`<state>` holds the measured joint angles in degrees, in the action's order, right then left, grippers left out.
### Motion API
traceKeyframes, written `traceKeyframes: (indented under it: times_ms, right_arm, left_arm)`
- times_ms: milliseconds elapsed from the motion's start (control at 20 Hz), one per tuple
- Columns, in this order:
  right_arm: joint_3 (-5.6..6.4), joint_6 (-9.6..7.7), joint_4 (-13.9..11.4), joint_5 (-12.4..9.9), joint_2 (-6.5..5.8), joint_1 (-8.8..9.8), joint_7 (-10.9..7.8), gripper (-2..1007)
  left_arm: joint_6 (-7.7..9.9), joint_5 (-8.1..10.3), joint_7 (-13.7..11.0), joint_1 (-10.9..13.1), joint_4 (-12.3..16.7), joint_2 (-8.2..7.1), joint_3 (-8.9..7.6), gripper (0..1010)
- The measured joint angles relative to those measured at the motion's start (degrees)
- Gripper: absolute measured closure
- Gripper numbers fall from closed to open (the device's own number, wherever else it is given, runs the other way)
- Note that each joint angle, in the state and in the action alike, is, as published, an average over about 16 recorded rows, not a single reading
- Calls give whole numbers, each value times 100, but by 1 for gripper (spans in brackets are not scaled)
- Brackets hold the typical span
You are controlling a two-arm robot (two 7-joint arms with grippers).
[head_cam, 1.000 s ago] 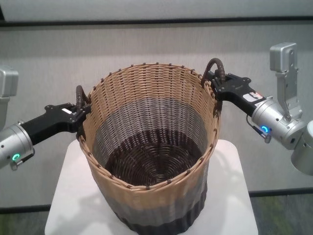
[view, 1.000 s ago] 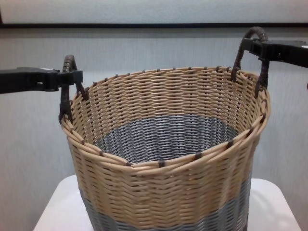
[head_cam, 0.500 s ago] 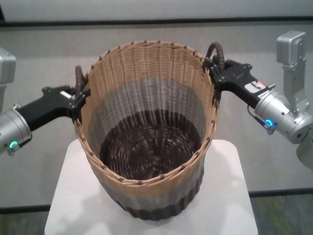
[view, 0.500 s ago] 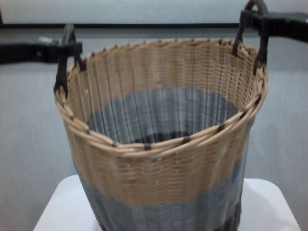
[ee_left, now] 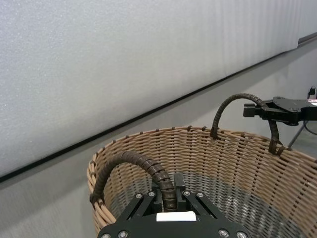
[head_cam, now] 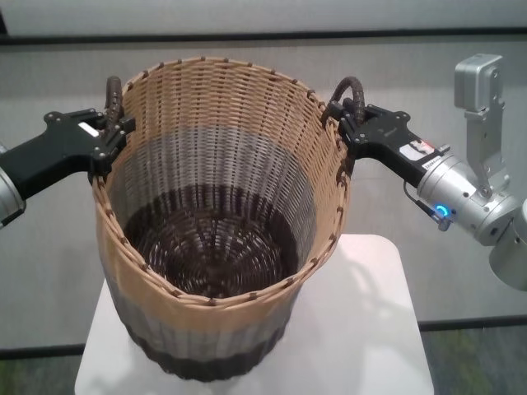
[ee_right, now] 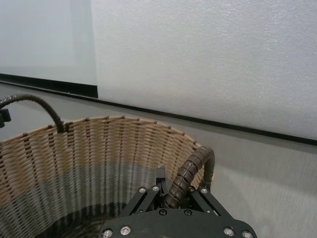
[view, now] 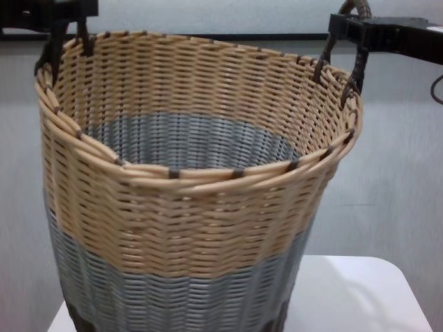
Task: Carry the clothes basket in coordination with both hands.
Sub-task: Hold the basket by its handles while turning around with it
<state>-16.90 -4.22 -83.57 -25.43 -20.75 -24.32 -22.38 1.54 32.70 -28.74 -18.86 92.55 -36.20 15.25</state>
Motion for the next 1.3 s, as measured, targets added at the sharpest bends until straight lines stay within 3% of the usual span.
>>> traceKeyframes:
  times_ms: [300, 1300]
  right_arm:
    - [-13, -23, 9, -67, -10, -3, 39, 860]
    - [29, -24, 33, -124, -43, -21, 67, 860]
  left_arm:
    - [85, -8, 16, 42, 79, -49, -40, 843]
    - [35, -17, 3, 37, 26, -16, -19, 843]
